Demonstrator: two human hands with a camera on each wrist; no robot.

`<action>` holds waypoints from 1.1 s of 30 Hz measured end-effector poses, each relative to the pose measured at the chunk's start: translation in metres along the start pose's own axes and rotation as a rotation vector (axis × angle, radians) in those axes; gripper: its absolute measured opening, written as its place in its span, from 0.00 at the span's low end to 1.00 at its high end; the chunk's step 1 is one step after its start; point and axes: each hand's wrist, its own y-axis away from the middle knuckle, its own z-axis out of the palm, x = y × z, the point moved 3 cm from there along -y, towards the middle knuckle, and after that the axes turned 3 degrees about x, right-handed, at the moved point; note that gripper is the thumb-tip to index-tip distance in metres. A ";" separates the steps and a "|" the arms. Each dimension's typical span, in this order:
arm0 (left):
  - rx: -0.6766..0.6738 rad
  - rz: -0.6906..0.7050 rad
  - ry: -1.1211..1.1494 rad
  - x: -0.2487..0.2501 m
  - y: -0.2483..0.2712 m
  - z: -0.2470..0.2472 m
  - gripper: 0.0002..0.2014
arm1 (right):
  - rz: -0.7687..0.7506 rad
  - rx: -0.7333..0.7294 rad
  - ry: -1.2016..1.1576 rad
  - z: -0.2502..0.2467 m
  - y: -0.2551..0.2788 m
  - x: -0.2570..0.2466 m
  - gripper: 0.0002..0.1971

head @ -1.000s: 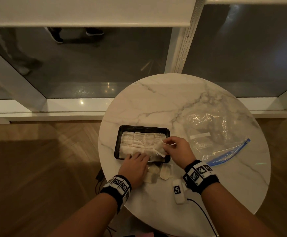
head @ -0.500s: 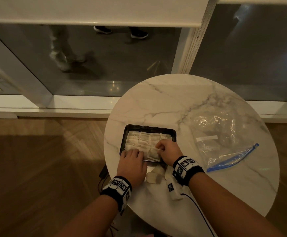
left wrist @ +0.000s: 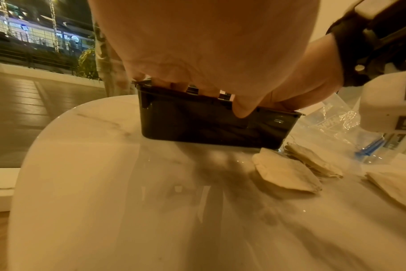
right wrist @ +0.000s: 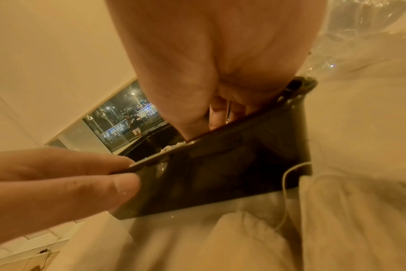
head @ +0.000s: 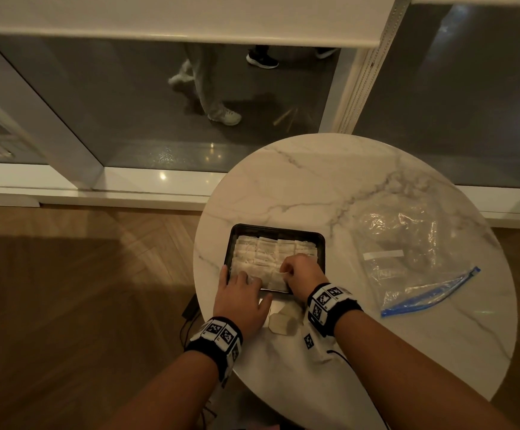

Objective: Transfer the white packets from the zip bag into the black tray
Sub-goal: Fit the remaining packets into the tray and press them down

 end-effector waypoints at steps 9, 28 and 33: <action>0.023 0.047 -0.008 0.011 0.001 -0.004 0.27 | -0.036 0.235 -0.156 -0.022 0.014 0.008 0.10; 0.242 0.443 0.180 0.049 0.016 -0.002 0.08 | 0.181 0.008 -0.041 -0.021 0.067 0.098 0.21; 0.057 0.522 0.125 0.064 0.026 0.019 0.16 | 0.122 -0.107 0.118 -0.014 0.073 0.091 0.32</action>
